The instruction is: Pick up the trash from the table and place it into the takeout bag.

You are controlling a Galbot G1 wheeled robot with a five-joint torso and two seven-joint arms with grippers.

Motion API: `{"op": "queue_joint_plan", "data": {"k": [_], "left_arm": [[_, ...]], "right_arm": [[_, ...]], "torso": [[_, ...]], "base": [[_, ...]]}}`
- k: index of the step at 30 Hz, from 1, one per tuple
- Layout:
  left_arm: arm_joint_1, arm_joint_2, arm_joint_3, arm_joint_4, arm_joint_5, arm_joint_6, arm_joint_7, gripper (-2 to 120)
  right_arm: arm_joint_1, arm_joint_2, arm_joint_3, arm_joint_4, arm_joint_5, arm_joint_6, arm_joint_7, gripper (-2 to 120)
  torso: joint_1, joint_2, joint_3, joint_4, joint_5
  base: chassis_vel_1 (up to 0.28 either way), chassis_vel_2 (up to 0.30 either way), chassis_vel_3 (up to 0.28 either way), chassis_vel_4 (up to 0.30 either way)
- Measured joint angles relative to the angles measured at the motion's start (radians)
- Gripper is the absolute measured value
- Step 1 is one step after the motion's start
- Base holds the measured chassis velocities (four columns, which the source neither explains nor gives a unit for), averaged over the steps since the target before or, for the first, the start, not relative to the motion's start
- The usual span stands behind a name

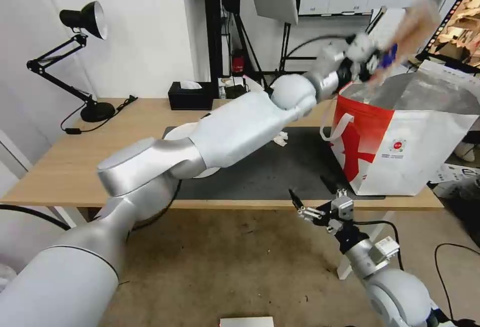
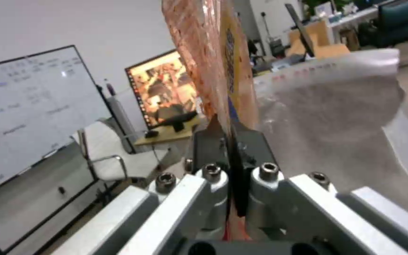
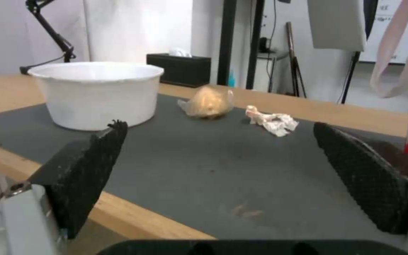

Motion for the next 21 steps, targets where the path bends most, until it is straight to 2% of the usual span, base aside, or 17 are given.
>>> {"op": "queue_joint_plan", "data": {"k": [3,6,7,14,15,19,21], "left_arm": [[0.0,0.001,0.008,0.0,0.0,0.0,0.005,0],[-0.001,0.005,0.014,-0.003,-0.009,0.002,0.006,16],[-0.001,0.005,0.014,-0.003,-0.009,0.002,0.006,16],[-0.009,0.02,0.007,-0.028,-0.027,0.004,0.0,43],[-0.009,0.02,0.007,-0.028,-0.027,0.004,0.0,43],[-0.012,0.068,0.004,-0.113,-0.094,0.034,-0.055,64],[-0.012,0.072,0.004,-0.119,-0.097,0.035,-0.058,65]], "right_arm": [[0.004,-0.002,-0.001,-0.002,0.002,0.0,0.0,100],[0.011,-0.005,-0.005,-0.008,0.007,0.0,-0.001,100],[0.011,-0.005,-0.005,-0.008,0.007,0.0,-0.001,100],[0.024,-0.004,-0.02,-0.019,0.023,-0.001,-0.002,100],[0.024,-0.004,-0.02,-0.019,0.023,-0.001,-0.002,100],[0.031,-0.009,-0.015,-0.014,0.046,-0.006,0.0,100],[0.029,-0.009,-0.013,-0.011,0.047,-0.006,0.0,100]], "torso": [[0.0,0.0,0.0,-0.0001,0.0],[0.0,0.0,0.0,0.0003,-0.0002],[0.0,0.0,0.0,0.0003,-0.0002],[0.0,0.0,0.0,0.0001,-0.0001],[0.0,0.0,0.0,0.0001,-0.0001],[0.0,0.0,0.0,0.0002,-0.0002],[0.0,0.0,0.0,0.0002,-0.0002]], "base": [[0.0,0.0,0.0,0.0],[0.0,0.0,0.0,0.0],[0.0,0.0,0.0,0.0],[0.0,0.0,0.0,0.0],[0.0,0.0,0.0,0.0],[0.0,0.0,0.0,0.0],[0.0,0.0,0.0,0.0]]}}
